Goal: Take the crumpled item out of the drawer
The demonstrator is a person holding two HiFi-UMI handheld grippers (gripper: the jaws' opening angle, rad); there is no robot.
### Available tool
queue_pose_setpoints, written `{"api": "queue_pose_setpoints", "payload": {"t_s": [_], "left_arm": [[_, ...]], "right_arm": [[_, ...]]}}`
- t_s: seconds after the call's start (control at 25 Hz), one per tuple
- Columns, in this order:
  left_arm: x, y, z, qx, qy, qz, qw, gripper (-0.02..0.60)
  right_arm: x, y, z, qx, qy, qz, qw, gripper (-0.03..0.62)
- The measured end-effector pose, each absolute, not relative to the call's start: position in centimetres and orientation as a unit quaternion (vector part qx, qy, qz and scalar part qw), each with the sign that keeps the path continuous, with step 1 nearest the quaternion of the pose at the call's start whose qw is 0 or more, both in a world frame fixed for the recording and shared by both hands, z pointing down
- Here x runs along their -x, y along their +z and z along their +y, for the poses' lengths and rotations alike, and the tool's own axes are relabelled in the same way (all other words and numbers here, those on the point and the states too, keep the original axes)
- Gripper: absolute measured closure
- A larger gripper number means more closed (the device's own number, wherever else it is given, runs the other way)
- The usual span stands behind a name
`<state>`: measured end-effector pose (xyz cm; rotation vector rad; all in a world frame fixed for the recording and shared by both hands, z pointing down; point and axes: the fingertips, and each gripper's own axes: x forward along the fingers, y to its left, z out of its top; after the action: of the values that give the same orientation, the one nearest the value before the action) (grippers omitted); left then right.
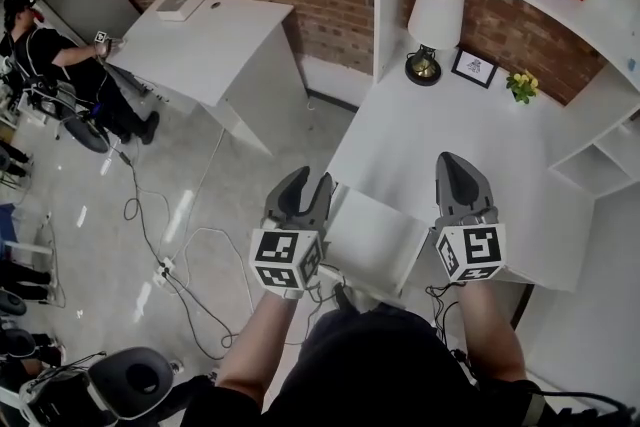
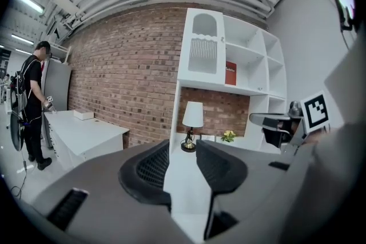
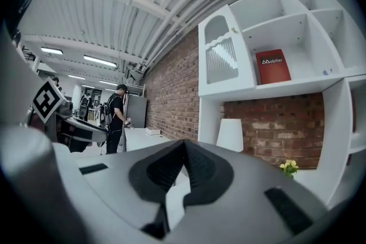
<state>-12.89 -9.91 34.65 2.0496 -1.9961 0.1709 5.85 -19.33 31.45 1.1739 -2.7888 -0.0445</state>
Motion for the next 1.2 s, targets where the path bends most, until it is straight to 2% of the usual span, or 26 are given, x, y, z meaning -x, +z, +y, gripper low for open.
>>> {"api": "queue_pose_setpoints", "payload": {"t_s": [0.44,1.2], "left_arm": [[11.7,31.6,-11.1,-0.719,0.052,-0.686,0.102,0.44],[10.4,32.4,-10.8,-0.727,0.057,-0.674,0.115,0.443]], "right_arm": [[-5.8,30.0,-18.6,-0.377,-0.033,-0.924,0.053,0.594],[-6.6,31.4,-17.8,-0.379,-0.015,-0.923,0.064,0.594]]}}
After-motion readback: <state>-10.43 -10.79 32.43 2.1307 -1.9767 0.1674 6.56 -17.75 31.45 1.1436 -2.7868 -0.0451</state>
